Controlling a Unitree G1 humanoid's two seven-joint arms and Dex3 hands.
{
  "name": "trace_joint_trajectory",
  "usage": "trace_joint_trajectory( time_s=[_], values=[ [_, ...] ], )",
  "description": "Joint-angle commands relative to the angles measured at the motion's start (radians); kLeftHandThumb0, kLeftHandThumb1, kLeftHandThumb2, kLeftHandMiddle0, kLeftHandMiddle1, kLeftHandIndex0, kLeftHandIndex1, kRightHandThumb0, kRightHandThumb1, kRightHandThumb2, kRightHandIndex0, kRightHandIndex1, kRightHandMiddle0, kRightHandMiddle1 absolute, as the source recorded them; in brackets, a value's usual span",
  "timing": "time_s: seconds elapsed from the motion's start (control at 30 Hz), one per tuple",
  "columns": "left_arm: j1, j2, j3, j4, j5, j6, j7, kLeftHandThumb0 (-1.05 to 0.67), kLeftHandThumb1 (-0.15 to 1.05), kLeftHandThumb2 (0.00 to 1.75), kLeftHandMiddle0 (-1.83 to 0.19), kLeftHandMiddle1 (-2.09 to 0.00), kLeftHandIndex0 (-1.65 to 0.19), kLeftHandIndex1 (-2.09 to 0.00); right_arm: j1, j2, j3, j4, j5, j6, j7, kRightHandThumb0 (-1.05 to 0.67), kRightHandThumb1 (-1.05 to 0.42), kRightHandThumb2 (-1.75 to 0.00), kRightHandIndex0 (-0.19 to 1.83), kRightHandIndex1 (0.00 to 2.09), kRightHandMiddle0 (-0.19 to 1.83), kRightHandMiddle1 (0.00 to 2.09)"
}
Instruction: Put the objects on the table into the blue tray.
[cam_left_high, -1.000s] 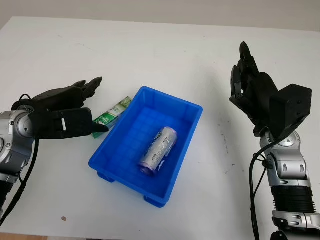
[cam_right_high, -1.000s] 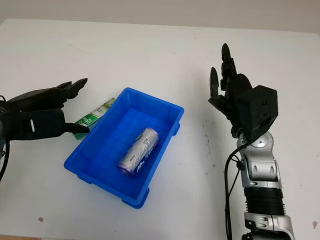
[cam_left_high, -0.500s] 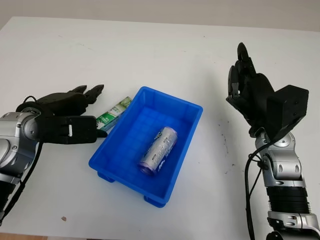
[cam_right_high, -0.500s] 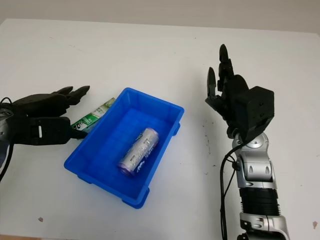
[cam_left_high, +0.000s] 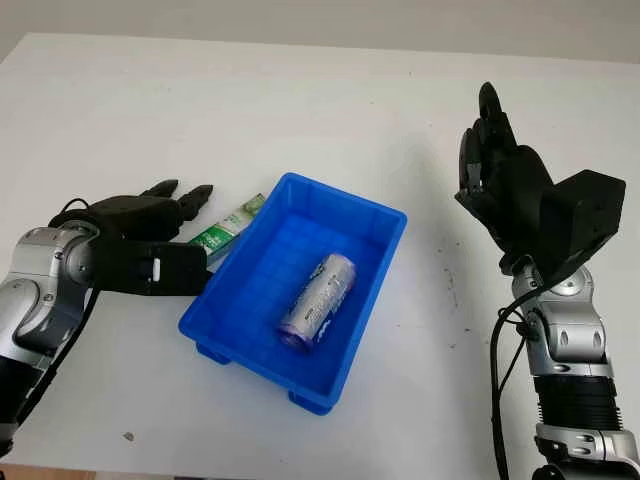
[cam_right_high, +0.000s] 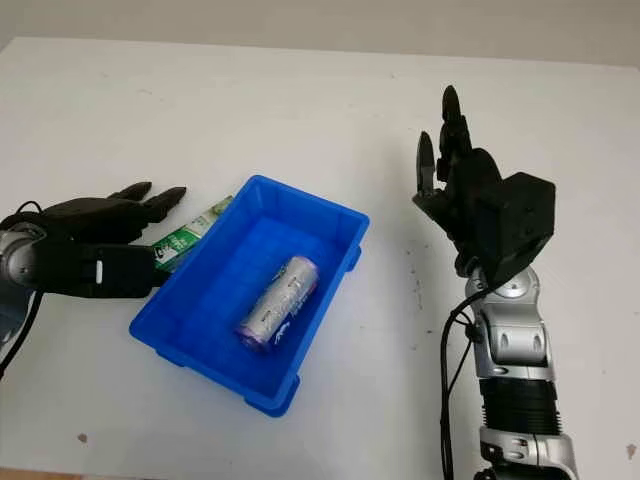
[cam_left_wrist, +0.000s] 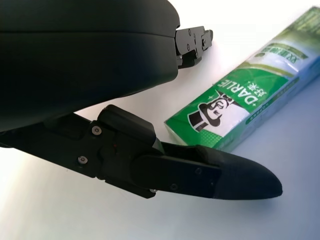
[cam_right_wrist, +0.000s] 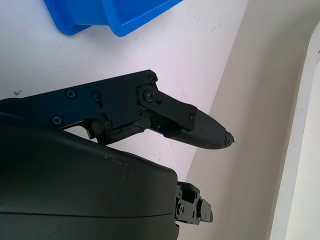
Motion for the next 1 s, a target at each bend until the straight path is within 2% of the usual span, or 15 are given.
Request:
trace_joint_trajectory(
  time_s=[0.0, 0.03, 0.07, 0.1, 0.13, 0.23, 0.3, 0.37, 0.43, 0.53, 0.63, 0.7, 0.8, 0.97],
  values=[
    [0.005, 0.021, -0.027, 0.019, 0.038, -0.067, 0.059, -0.81, 1.05, 0.34, -0.68, -1.83, -0.02, -0.43, 0.010, -0.003, -0.010, -0.022, 0.010, 0.002, 0.000, -0.61, -1.05, -0.76, -0.19, 0.00, -0.19, 0.00],
    [0.001, 0.027, -0.035, 0.032, 0.067, -0.094, 0.093, -0.74, 1.05, 0.37, -0.93, -1.96, 0.05, -1.11, 0.009, -0.002, -0.010, -0.024, 0.011, 0.004, -0.001, -0.61, -1.05, -0.76, -0.19, 0.00, -0.19, 0.00],
    [-0.003, 0.030, -0.041, 0.045, 0.096, -0.117, 0.131, -0.69, 1.05, 0.39, -0.93, -2.03, 0.10, -1.47, 0.008, -0.003, -0.010, -0.025, 0.012, 0.006, -0.001, -0.61, -1.05, -0.76, -0.19, 0.00, -0.19, 0.00],
    [-0.006, 0.030, -0.044, 0.057, 0.116, -0.135, 0.161, -0.64, 1.05, 0.42, -0.83, -2.07, 0.11, -1.56, 0.008, -0.004, -0.009, -0.026, 0.013, 0.006, 0.000, -0.61, -1.05, -0.76, -0.19, 0.00, -0.19, 0.00],
    [-0.009, 0.028, -0.045, 0.066, 0.132, -0.146, 0.182, -0.62, 1.05, 0.44, -0.80, -2.08, 0.09, -1.54, 0.008, -0.005, -0.009, -0.024, 0.014, 0.004, 0.001, -0.61, -1.05, -0.76, -0.19, 0.00, -0.19, 0.00],
    [-0.027, 0.031, -0.059, 0.086, 0.188, -0.171, 0.219, -0.58, 1.05, 0.53, -0.89, -2.09, 0.04, -1.50, 0.007, -0.009, -0.013, -0.020, 0.021, -0.007, 0.011, -0.60, -1.05, -0.76, -0.19, 0.00, -0.19, 0.00],
    [-0.036, 0.029, -0.066, 0.096, 0.219, -0.179, 0.235, -0.57, 1.05, 0.59, -0.89, -2.09, 0.04, -1.65, 0.008, -0.012, -0.016, -0.016, 0.023, -0.013, 0.017, -0.59, -1.05, -0.76, -0.19, 0.00, -0.19, 0.00],
    [-0.041, 0.020, -0.064, 0.105, 0.226, -0.178, 0.240, -0.56, 1.05, 0.62, -0.86, -2.09, 0.04, -1.97, 0.007, -0.013, -0.019, -0.019, 0.026, -0.006, 0.019, -0.59, -1.05, -0.77, -0.19, 0.00, -0.19, 0.00],
    [-0.045, 0.012, -0.064, 0.110, 0.228, -0.172, 0.240, -0.55, 1.05, 0.65, -0.88, -2.09, -0.03, -2.07, 0.006, -0.011, -0.022, -0.021, 0.028, -0.003, 0.017, -0.58, -1.05, -0.77, -0.19, 0.00, -0.19, 0.00],
    [-0.049, 0.012, -0.068, 0.117, 0.241, -0.180, 0.269, -0.54, 1.05, 0.66, -0.97, -2.09, -0.10, -2.09, 0.004, -0.015, -0.024, -0.030, 0.029, 0.011, 0.015, -0.55, -1.05, -0.79, -0.19, 0.00, -0.19, 0.00],
    [-0.059, 0.010, -0.077, 0.124, 0.273, -0.174, 0.285, -0.51, 1.05, 0.65, -1.15, -2.09, -0.17, -2.09, 0.002, -0.023, -0.022, -0.037, 0.021, 0.027, 0.015, -0.56, -1.05, -0.78, -0.19, 0.00, -0.19, 0.00],
    [-0.067, 0.003, -0.076, 0.136, 0.272, -0.172, 0.285, -0.49, 1.05, 0.64, -1.19, -2.09, -0.17, -2.09, -0.001, -0.027, -0.024, -0.032, 0.021, 0.021, 0.019, -0.55, -1.05, -0.79, -0.19, 0.00, -0.19, 0.00],
    [-0.083, -0.003, -0.074, 0.158, 0.274, -0.170, 0.294, -0.48, 1.05, 0.63, -1.27, -2.09, -0.26, -2.09, -0.005, -0.033, -0.027, -0.025, 0.028, 0.008, 0.031, -0.53, -1.05, -0.79, -0.19, 0.00, -0.19, 0.00],
    [-0.107, -0.016, -0.067, 0.179, 0.267, -0.154, 0.294, -0.48, 1.05, 0.66, -1.25, -2.09, -0.05, -2.09, -0.008, -0.043, -0.027, -0.005, 0.026, -0.027, 0.058, -0.51, -1.05, -0.80, -0.19, 0.00, -0.19, 0.00]
  ],
)
